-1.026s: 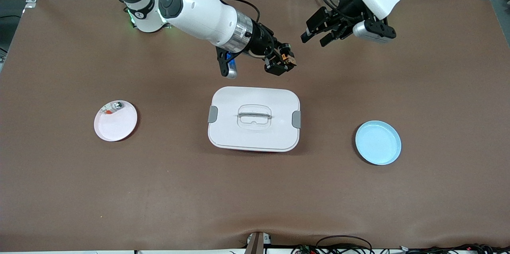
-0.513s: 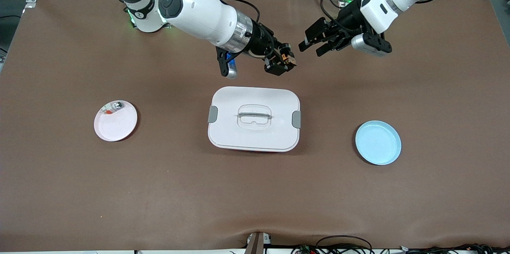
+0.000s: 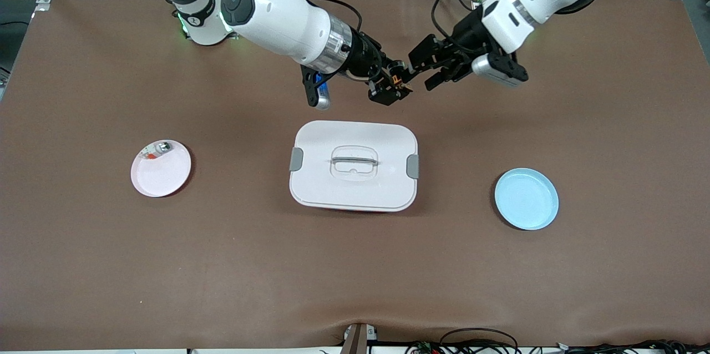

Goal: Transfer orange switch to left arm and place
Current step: 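Close the left gripper on the orange switch beside the right gripper, then open the right gripper and pull back while the left gripper carries the switch, then lower the orange switch onto the light-blue plate with the left gripper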

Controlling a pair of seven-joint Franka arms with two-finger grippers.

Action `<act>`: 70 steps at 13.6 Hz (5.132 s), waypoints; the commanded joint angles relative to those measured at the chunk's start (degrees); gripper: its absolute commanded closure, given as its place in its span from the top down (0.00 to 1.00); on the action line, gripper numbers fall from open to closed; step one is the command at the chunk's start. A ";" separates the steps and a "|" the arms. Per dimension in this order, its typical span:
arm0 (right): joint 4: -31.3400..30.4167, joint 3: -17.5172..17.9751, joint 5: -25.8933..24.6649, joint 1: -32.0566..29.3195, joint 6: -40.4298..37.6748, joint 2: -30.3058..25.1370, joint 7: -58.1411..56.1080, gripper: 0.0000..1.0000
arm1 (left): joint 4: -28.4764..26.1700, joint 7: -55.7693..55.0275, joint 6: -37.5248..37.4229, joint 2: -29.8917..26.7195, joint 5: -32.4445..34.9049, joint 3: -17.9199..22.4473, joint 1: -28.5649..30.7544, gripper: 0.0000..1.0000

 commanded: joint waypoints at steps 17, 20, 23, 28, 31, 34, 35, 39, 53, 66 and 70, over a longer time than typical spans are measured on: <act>1.91 -0.57 0.49 1.06 -0.08 1.24 1.03 0.24 | -1.64 3.24 0.42 0.39 -1.37 -2.70 0.47 0.00; 1.91 -0.57 0.49 1.06 -0.08 1.24 1.03 0.29 | -1.64 5.71 -0.11 0.39 -1.19 -2.52 0.82 0.00; 1.91 -0.57 0.75 0.97 -0.16 1.24 1.03 0.86 | -1.55 9.04 -0.11 0.48 -1.02 -2.43 2.84 0.00; 1.91 -0.57 0.84 0.36 -0.60 1.24 0.76 1.00 | -1.46 11.51 -0.20 1.62 -0.31 -2.35 3.46 0.00; 1.91 -0.83 0.93 -0.08 -0.87 1.15 0.59 1.00 | -1.46 13.44 -3.08 2.41 5.81 -2.35 6.43 0.00; 1.65 -0.92 0.66 -2.19 -2.87 0.80 0.15 1.00 | -1.37 17.65 -5.82 3.81 14.51 -2.35 9.25 0.00; 1.65 -0.92 0.49 -3.24 -4.11 0.62 -0.90 1.00 | -1.46 19.75 -5.91 4.34 16.98 -2.26 9.87 0.00; 1.30 -1.10 -0.21 -7.28 -15.78 -1.83 -13.88 1.00 | -1.02 34.15 -7.40 8.02 25.42 -2.26 13.82 0.00; -14.17 -1.27 -21.04 -23.27 -31.45 -17.04 -71.19 1.00 | 3.38 87.49 -0.48 28.41 56.64 -2.17 24.98 0.00; -18.30 -1.27 -31.33 -39.46 -27.68 -18.27 -100.40 1.00 | -1.19 97.47 17.63 40.63 76.49 -1.99 29.99 0.00; -24.43 -1.36 -31.95 -40.52 -24.09 -24.49 -100.40 1.00 | -1.64 97.12 20.90 43.36 79.75 -1.99 31.50 0.00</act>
